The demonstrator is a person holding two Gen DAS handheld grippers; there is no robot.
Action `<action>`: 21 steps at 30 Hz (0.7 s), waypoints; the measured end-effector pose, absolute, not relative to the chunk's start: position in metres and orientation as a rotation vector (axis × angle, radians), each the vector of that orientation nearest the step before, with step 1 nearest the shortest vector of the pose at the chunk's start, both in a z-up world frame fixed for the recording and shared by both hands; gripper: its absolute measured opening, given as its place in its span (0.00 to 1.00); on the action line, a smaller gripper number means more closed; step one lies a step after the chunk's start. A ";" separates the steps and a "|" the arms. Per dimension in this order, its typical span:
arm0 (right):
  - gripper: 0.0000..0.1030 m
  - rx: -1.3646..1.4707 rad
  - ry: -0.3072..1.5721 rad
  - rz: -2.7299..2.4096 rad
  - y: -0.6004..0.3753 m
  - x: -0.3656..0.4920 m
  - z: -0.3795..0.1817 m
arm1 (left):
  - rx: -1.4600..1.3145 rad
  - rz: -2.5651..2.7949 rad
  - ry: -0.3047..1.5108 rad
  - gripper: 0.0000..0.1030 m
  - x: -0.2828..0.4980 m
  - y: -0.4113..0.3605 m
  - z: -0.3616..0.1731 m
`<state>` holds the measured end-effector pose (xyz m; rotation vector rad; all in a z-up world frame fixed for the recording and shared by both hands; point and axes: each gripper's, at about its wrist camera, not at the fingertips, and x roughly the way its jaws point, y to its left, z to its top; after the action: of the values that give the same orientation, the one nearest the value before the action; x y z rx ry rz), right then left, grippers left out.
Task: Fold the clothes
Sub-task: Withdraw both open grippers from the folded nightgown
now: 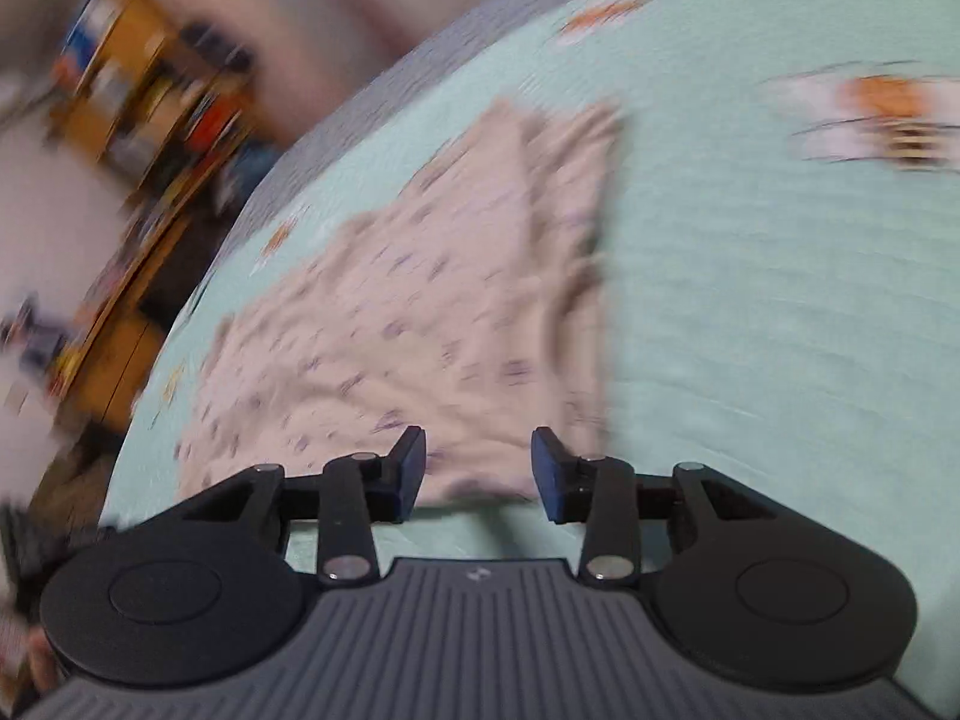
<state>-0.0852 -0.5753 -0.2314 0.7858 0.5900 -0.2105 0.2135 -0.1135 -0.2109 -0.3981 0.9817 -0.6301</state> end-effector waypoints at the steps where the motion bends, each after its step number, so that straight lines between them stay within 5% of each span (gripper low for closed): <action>1: 0.45 0.767 0.563 -0.219 -0.571 -0.094 -0.224 | -0.398 -0.628 0.955 0.51 0.209 -0.109 -0.203; 9: 0.56 0.688 0.577 -0.362 -0.570 -0.073 -0.209 | -0.281 -0.615 1.023 0.56 0.195 -0.151 -0.212; 11: 0.56 0.729 0.586 -0.370 -0.579 -0.077 -0.222 | -0.286 -0.555 1.048 0.39 0.192 -0.143 -0.224; 12: 0.55 0.747 0.591 -0.373 -0.584 -0.080 -0.229 | -0.324 -0.553 1.046 0.39 0.191 -0.135 -0.225; 17: 0.55 0.811 0.548 -0.417 -0.600 -0.110 -0.234 | -0.355 -0.508 0.990 0.58 0.191 -0.101 -0.209; 21: 0.61 0.981 0.479 -0.290 -0.608 -0.108 -0.241 | -0.415 -0.474 1.002 0.61 0.203 -0.098 -0.207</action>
<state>-0.1084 -0.6077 -0.2406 0.9809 0.4789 -0.2904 0.2031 -0.0975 -0.2072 -0.4152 1.0019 -0.4742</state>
